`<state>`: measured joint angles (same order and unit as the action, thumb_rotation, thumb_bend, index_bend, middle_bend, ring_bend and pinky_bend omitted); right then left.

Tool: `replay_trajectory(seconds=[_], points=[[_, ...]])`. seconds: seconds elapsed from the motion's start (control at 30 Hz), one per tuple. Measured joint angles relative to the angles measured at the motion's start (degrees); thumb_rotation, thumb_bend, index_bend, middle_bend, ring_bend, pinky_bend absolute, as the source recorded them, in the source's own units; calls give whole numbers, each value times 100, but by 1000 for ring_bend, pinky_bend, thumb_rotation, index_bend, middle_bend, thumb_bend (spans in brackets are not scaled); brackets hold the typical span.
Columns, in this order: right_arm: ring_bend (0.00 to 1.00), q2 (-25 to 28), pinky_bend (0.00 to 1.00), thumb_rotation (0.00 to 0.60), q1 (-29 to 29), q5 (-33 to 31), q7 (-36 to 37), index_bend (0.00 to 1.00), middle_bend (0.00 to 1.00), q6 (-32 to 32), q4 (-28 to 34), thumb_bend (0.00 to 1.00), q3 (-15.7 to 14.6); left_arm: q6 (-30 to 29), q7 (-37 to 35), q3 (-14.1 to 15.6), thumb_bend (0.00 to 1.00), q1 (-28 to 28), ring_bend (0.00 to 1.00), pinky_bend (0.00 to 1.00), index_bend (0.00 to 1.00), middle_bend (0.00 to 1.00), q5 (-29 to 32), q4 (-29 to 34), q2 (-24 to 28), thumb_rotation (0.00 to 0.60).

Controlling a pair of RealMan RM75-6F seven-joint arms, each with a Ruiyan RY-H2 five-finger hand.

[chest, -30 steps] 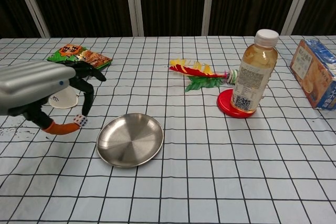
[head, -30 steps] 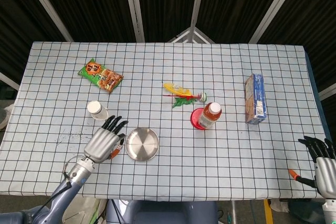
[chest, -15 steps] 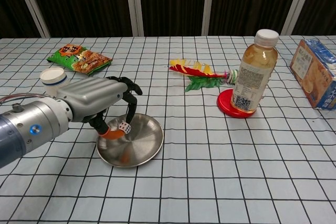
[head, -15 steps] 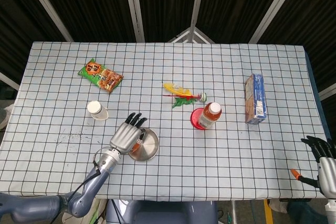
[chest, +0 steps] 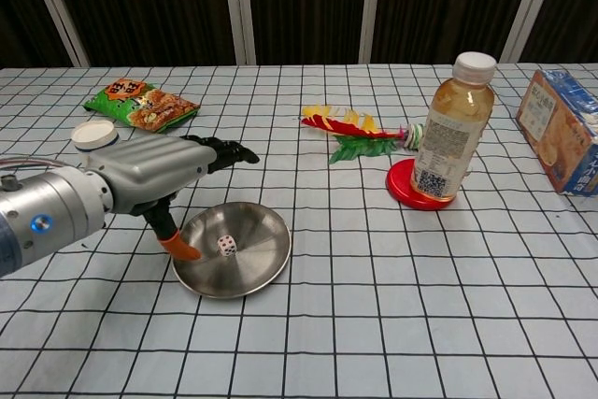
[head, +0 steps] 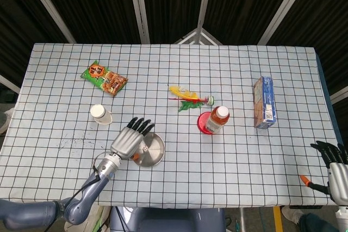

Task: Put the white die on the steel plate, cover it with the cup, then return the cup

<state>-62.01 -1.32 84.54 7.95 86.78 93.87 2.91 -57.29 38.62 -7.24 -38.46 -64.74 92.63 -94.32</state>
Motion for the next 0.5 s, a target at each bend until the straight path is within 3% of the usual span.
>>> replay_trajectory(seconds=[0.17,0.33,0.5], points=[[127,6,0,600,-13,3,-20,223,188,28,20,96,2,-292,-391,-10,119,145,0,69,53,17,-291,509,324,600],[126,18,0,600,-22,52,-45,223,188,60,65,96,-11,-993,-500,-82,119,369,0,62,68,0,-753,743,769,600],[127,37,0,600,-30,121,-94,223,188,97,135,96,-32,-1226,-53,-286,119,451,0,62,98,0,-377,846,1230,600]])
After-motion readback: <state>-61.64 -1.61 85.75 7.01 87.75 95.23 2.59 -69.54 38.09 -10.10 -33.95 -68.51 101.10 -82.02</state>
